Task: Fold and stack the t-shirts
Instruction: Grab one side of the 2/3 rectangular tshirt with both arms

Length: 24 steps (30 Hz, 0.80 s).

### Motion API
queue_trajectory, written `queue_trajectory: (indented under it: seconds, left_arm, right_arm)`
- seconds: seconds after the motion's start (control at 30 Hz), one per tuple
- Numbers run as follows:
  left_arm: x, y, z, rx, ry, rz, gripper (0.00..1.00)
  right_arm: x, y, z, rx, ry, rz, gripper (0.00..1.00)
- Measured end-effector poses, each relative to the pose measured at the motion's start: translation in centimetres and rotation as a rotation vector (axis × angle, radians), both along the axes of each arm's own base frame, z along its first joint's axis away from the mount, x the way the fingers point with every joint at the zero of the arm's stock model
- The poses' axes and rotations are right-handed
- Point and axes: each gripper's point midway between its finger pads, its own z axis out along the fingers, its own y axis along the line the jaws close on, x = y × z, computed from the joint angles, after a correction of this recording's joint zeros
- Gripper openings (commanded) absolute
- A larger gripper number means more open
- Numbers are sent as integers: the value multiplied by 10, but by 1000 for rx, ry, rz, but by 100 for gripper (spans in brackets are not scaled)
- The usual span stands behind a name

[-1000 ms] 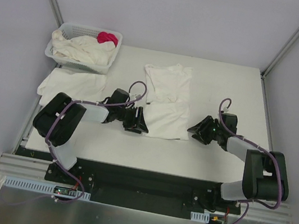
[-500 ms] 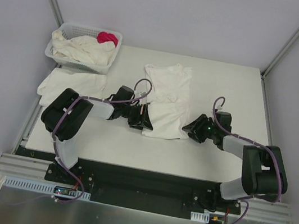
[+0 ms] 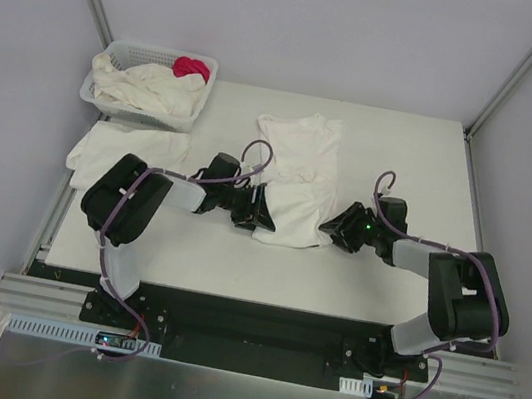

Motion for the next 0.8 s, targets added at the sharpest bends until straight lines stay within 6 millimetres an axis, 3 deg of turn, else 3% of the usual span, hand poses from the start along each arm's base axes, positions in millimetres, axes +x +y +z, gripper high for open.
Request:
queue_trajectory:
  seconds: [0.23,0.33,0.43,0.6,0.8]
  left_arm:
    - [1,-3,-1,-16,10,2,47]
    - [1,-7,-1,-18,9,-5,42]
    - [2,-12,-3,-20,15,-14,32]
    - [-1,-14,-8,-16,36,-19,10]
    - [-1,-14,-10,-12,43,-18,5]
  right_arm:
    - [3,4,-1,18,8,10,42]
    - [3,6,-3,26,15,13,28]
    - [2,6,-8,25,32,10,17]
    - [2,5,-11,24,44,9,7]
    - [2,6,-11,26,43,8,1]
